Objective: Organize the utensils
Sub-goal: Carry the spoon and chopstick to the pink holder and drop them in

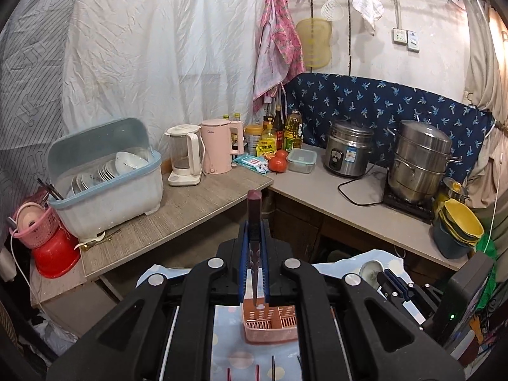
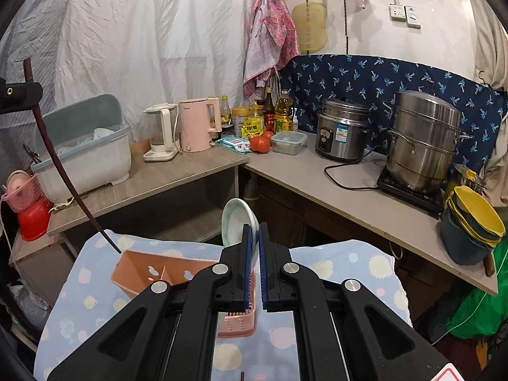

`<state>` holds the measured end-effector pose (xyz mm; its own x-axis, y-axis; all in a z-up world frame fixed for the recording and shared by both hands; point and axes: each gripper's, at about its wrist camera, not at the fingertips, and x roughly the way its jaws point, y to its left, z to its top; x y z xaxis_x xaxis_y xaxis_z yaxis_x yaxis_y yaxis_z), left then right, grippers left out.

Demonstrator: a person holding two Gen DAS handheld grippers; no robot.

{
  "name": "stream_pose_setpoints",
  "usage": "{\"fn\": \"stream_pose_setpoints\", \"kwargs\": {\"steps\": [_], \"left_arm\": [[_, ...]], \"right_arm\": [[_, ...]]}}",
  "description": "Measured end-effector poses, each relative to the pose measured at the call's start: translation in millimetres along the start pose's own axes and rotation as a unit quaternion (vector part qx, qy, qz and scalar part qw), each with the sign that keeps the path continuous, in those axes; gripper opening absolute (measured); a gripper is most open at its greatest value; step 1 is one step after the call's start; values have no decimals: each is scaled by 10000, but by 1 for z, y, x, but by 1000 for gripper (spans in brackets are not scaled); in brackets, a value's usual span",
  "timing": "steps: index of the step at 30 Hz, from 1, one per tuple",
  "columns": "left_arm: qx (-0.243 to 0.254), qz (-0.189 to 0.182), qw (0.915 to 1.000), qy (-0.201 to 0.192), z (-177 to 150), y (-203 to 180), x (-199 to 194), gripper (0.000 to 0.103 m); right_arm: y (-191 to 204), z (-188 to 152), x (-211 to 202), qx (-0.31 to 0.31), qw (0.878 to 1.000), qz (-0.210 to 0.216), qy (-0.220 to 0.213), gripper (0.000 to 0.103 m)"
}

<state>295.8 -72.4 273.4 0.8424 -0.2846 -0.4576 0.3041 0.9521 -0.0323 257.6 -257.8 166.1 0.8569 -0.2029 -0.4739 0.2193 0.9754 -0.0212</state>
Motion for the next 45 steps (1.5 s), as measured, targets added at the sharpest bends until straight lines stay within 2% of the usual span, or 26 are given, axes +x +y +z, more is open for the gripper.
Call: {"fn": "stream_pose_setpoints", "kwargs": {"steps": [8,12,18,24,25,27,28,29,45], "left_arm": [[-3,-16,9988,494,-29,-1,57,7],[-27,-13,9974,713,-46,0,75,7],[-109,-48,9954,945,-64,3,92,7],[-216,-44,9938,1090,-78,5,99,8],[-221,-28,9936,1105,-79,6,99,12],[-252,22,9935,1114,-81,7,99,26],[-289,42,9935,1104,-81,8,98,39],[-332,80,9936,1074,-82,9,96,46],[-408,167,9941,990,-84,17,76,48]], "right_arm": [[10,-10,52,-285,9994,-198,-57,5],[11,-20,71,-310,9993,-187,62,5],[13,-35,82,-241,9994,-125,215,5],[13,-46,81,-153,9994,-39,296,10],[12,-47,79,-131,9995,-42,278,15],[10,-48,73,-75,9997,-43,217,25],[9,-47,69,-48,9998,-34,183,28],[9,-47,66,-38,9999,-40,159,29],[-7,-53,31,29,9998,-134,143,31]]}}
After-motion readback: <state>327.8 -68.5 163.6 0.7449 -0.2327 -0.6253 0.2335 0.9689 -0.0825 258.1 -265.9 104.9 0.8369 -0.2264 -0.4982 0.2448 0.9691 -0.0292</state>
